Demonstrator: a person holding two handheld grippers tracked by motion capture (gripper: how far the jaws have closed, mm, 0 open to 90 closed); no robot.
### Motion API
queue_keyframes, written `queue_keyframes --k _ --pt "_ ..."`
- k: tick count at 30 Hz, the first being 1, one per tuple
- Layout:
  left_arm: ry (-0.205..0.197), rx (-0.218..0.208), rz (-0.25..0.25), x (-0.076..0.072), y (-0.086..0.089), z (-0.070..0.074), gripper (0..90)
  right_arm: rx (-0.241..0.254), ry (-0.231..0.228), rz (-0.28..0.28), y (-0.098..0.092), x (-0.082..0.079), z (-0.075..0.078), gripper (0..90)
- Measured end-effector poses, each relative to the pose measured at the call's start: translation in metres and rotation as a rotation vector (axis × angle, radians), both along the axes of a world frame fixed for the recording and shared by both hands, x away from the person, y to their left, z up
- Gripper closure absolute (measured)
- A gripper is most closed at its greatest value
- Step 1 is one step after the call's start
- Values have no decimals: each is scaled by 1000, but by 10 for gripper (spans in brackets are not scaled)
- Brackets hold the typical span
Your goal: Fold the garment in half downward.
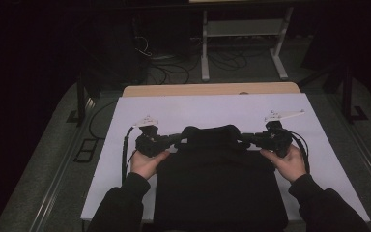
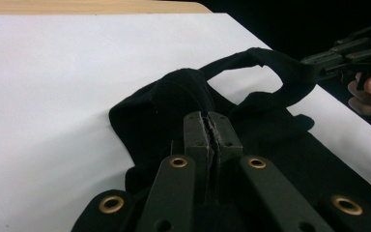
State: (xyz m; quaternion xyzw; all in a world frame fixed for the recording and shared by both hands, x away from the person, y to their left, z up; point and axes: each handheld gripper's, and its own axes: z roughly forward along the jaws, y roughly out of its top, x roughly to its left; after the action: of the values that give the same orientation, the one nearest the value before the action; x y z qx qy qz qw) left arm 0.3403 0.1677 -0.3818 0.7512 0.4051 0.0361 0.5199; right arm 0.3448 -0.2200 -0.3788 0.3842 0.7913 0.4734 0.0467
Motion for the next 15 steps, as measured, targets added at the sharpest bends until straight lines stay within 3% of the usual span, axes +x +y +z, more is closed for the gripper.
queue_keyframes --k 15 --pt "6 -3 -35 -21 4 -5 865 0 12 12 -9 -19 -3 858"
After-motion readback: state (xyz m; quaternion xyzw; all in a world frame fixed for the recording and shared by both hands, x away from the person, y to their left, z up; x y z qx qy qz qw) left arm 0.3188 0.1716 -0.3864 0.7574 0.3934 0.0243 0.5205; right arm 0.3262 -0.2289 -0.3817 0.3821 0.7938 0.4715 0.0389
